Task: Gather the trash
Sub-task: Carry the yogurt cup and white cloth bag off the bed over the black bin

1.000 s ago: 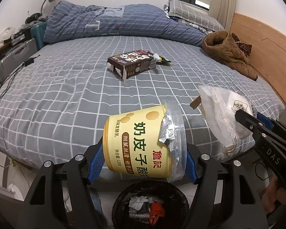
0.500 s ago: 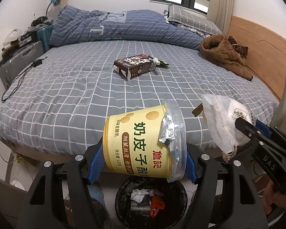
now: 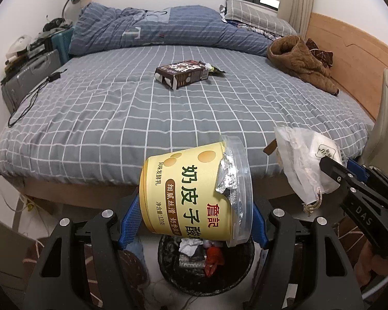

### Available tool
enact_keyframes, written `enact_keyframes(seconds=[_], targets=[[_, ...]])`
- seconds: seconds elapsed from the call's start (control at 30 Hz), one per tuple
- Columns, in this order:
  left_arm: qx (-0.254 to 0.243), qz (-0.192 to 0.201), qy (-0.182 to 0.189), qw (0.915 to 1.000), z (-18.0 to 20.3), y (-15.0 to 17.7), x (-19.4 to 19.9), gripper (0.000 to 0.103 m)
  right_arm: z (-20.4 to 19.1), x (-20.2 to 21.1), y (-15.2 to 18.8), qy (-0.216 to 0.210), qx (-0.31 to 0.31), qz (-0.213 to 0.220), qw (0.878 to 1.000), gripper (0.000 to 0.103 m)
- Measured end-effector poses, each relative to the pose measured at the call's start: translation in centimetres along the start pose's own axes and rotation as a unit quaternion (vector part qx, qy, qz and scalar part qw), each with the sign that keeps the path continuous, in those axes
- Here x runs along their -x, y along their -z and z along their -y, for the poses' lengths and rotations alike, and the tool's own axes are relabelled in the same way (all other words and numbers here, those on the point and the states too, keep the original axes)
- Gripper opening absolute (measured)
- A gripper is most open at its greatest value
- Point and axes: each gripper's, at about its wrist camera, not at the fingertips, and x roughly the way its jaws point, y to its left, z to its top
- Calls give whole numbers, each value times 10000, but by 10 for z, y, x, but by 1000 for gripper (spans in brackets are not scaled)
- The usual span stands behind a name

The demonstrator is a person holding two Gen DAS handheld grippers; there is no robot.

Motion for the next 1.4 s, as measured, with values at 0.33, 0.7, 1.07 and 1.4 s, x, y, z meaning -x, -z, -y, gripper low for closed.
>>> enact_keyframes(seconds=[0.33,0.7,1.07,1.4], targets=[[120,-401,26,9991,-1,24,-4,67,-5,2,25,66,-14,-384,9992,34],[128,-739,50,9972,-6,44,-53,67,-3,-38,53,79,-15,-886,9960,34],[21,-1338,193,9908,-4,55,-114,67,0,-89,67,228,63,-1500,9884,34],[-123,-1870,218,9821,10,72,-168,67,10,-119,79,187,43,-1862,9823,34]])
